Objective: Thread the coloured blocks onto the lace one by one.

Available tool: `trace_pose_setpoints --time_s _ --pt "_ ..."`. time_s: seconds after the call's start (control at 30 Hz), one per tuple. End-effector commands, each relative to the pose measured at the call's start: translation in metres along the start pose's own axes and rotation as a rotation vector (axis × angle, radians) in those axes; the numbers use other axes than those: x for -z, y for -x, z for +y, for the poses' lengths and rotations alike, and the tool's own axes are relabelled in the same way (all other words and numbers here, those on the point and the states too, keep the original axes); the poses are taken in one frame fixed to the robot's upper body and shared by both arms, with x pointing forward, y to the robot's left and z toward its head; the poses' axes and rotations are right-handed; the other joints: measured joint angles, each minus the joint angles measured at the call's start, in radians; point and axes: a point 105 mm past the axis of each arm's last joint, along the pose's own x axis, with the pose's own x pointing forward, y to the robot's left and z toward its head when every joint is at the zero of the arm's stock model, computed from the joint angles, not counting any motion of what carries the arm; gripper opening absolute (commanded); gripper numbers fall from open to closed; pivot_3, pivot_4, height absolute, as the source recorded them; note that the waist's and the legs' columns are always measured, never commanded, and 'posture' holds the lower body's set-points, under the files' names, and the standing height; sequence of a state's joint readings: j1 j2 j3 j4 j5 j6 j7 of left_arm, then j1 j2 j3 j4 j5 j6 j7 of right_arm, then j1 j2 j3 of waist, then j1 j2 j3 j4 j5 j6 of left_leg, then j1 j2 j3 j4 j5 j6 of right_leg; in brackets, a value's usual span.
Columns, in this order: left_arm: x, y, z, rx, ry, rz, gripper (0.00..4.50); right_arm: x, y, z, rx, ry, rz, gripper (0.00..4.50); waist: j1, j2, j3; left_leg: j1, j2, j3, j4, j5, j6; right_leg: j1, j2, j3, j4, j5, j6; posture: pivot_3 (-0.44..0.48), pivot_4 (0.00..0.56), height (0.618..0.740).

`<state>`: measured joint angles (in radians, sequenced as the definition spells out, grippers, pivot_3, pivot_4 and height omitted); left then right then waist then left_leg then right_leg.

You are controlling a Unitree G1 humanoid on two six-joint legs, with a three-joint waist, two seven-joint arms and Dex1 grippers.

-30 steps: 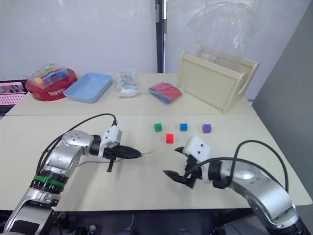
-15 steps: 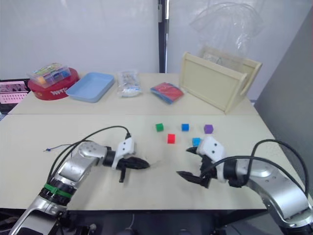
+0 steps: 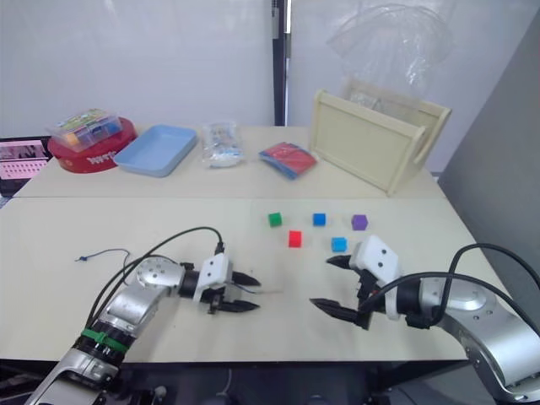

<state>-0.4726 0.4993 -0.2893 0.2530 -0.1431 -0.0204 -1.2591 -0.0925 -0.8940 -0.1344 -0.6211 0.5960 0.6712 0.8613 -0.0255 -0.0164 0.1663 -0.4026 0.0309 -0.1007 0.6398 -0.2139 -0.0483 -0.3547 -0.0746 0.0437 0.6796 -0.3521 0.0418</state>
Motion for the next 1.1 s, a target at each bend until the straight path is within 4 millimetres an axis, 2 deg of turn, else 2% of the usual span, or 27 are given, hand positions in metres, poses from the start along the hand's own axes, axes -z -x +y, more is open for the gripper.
trace_pose_setpoints --time_s 0.03,0.17,0.27,0.3,0.4,0.5,0.7,0.93,1.0,1.03,1.1 --pt "-0.003 -0.005 0.004 -0.006 -0.032 0.002 2.34 -0.009 0.004 -0.003 0.024 0.054 -0.024 4.5 0.006 0.0 0.0 0.0 0.0 0.0 0.0 0.0 0.0 0.0 0.0 0.0 0.0 0.0 0.0 0.0 0.15 0.74" --pt "0.007 -0.005 0.0 0.011 0.006 0.042 1.22 -0.009 0.003 -0.004 0.024 0.058 -0.025 4.5 0.01 0.0 0.0 0.0 -0.001 0.0 0.0 0.0 0.0 0.0 -0.001 0.0 0.0 0.0 0.0 0.0 0.15 0.74" --pt "0.011 -0.002 -0.003 0.02 0.028 0.05 0.14 -0.009 0.003 -0.004 0.026 0.061 -0.025 4.5 0.005 0.0 0.0 0.0 -0.001 0.0 0.001 0.0 0.0 0.001 0.0 0.0 0.0 0.0 0.001 0.0 0.15 0.74" --pt "0.011 0.0 -0.003 0.019 0.035 0.049 0.01 -0.009 0.002 -0.004 0.026 0.062 -0.025 4.5 0.004 0.0 0.0 0.001 -0.001 0.0 0.001 0.0 0.0 0.001 0.0 0.0 0.0 0.0 0.001 0.0 0.15 0.74" --pt "0.01 0.004 0.0 0.003 0.035 0.038 0.01 -0.009 0.002 -0.004 0.027 0.062 -0.026 4.5 0.002 0.0 0.0 0.001 0.0 0.0 0.001 0.0 0.0 0.001 0.0 0.0 0.0 0.0 0.001 0.0 0.15 0.74" --pt "-0.004 0.005 0.006 -0.013 0.036 -0.037 0.01 -0.009 0.001 -0.003 0.023 0.06 -0.026 4.5 0.001 0.0 0.0 0.001 0.0 0.0 0.001 0.0 0.0 0.001 0.0 0.0 0.0 0.0 0.001 0.0 0.15 0.74" --pt "-0.037 0.007 0.004 0.022 0.062 -0.169 0.01 -0.01 0.0 -0.002 0.027 0.046 -0.033 4.5 0.006 0.0 0.0 0.0 -0.001 0.0 0.001 0.0 0.0 0.001 0.0 0.0 0.0 0.0 0.001 0.0 0.15 0.74" --pt "-0.058 0.023 0.016 -0.019 0.047 -0.195 0.01 -0.004 0.008 -0.012 0.143 -0.061 -0.055 4.5 0.007 0.0 0.0 0.0 0.0 0.0 0.001 0.0 0.0 0.001 0.0 0.0 0.0 0.0 0.001 0.0 0.15 0.74" --pt "-0.061 0.029 0.017 -0.023 0.041 -0.19 0.01 0.001 0.017 -0.028 0.267 -0.09 -0.081 4.5 0.006 0.0 0.0 0.0 0.0 0.0 0.001 0.0 0.0 0.001 0.0 0.0 0.0 0.0 0.001 0.0 0.15 0.74" --pt "-0.062 0.032 0.018 -0.026 0.036 -0.182 0.01 0.006 0.024 -0.044 0.388 -0.076 -0.083 4.5 0.006 0.0 0.0 0.0 -0.001 0.0 0.001 0.0 0.0 0.001 0.0 0.0 0.0 0.0 0.001 0.0 0.15 0.74" --pt "-0.059 0.04 0.015 -0.027 0.031 -0.145 0.01 0.032 0.037 -0.073 0.625 -0.123 -0.019 4.5 0.005 0.0 0.0 0.001 0.0 0.0 0.001 0.0 0.0 0.001 0.0 0.0 0.0 0.0 0.001 0.0 0.15 0.74"
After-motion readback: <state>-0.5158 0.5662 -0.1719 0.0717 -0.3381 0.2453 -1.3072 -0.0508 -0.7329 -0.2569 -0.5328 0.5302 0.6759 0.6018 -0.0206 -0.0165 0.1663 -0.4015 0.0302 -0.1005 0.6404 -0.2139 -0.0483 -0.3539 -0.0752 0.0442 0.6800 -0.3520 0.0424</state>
